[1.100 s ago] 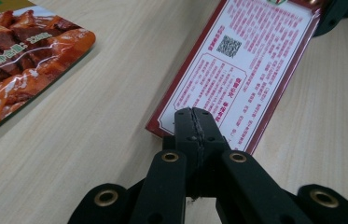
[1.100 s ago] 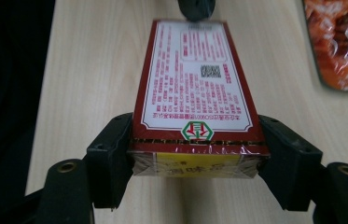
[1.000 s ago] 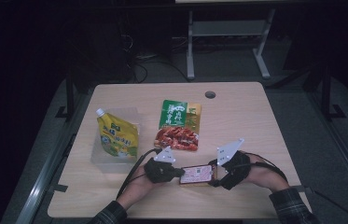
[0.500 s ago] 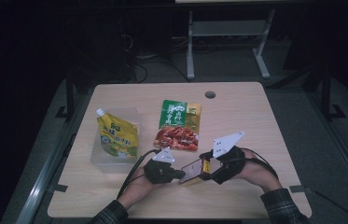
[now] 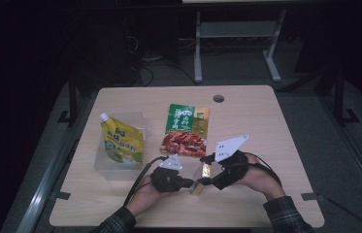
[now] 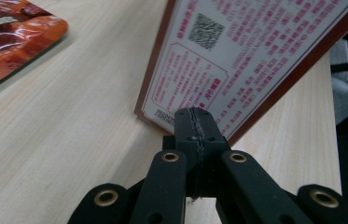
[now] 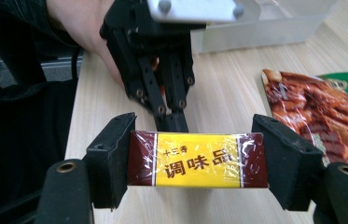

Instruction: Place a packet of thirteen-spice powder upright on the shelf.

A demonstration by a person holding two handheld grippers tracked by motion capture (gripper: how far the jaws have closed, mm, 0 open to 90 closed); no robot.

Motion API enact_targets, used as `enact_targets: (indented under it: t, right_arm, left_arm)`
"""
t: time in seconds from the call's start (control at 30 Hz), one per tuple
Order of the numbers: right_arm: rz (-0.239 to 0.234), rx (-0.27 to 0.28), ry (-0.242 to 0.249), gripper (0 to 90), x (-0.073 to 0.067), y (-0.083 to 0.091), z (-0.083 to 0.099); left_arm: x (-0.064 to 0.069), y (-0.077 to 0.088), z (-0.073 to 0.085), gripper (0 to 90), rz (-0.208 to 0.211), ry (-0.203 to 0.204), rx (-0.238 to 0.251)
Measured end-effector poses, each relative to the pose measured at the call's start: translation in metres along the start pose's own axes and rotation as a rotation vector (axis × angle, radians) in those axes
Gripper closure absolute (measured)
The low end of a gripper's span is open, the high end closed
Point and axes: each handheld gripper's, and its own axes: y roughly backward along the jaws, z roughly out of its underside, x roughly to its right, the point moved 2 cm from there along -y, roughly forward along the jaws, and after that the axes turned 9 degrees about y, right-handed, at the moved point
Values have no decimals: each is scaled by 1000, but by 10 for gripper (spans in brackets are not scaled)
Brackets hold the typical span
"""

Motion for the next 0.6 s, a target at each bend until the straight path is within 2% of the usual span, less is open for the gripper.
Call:
enact_targets:
  t: [0.13, 0.2, 0.23, 0.27, 0.33, 0.37, 0.43, 0.6]
  right_arm:
    - [-18, -12, 24, 319, 1, -7, -9]
    - [-22, -17, 17, 318, 0, -10, -13]
    - [-23, -25, 72, 318, 4, -10, -12]
    - [-27, -15, 30, 318, 1, -11, -14]
    - [-28, -12, 36, 317, 2, -12, -14]
    - [-25, -10, 33, 317, 2, -13, -14]
    - [-28, -7, 43, 316, 3, -13, -14]
    - [-28, 0, 21, 309, 3, -10, -11]
  left_arm:
    - [3, -1, 0, 896, -13, -24, -8]
    - [4, -2, 1, 896, -16, -27, -5]
    - [4, -2, 1, 896, -22, -28, -6]
    - [4, -1, 1, 895, -21, -27, -4]
    - [3, 0, 1, 894, -24, -31, -2]
    - [3, 1, 1, 893, -26, -17, 7]
    - [2, 5, 1, 856, -37, -14, 13]
    - [4, 22, 4, 798, -46, -5, 26]
